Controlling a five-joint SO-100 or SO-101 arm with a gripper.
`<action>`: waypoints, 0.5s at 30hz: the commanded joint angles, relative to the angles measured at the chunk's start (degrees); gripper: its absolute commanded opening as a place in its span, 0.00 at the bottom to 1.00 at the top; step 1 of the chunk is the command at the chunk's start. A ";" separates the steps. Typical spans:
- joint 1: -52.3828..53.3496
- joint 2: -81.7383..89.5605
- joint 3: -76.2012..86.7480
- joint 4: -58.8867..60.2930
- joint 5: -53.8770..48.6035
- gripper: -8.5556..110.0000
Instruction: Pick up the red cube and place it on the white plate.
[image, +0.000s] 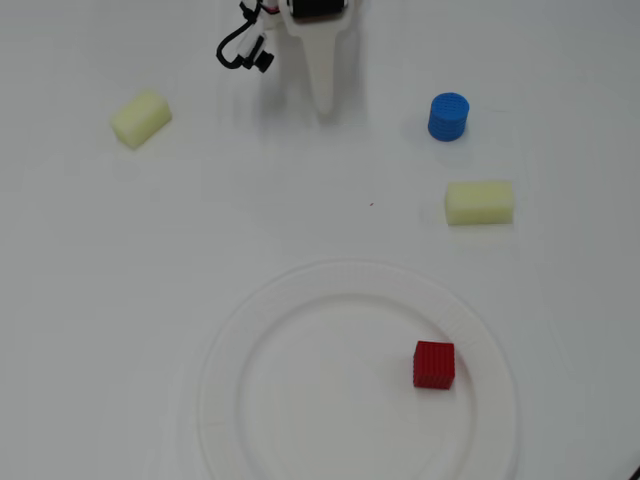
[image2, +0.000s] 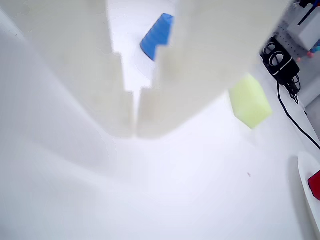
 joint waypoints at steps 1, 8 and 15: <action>1.32 0.53 0.53 0.18 1.49 0.07; 1.76 0.44 0.62 -0.79 2.11 0.11; 0.62 0.44 0.62 -0.53 0.09 0.07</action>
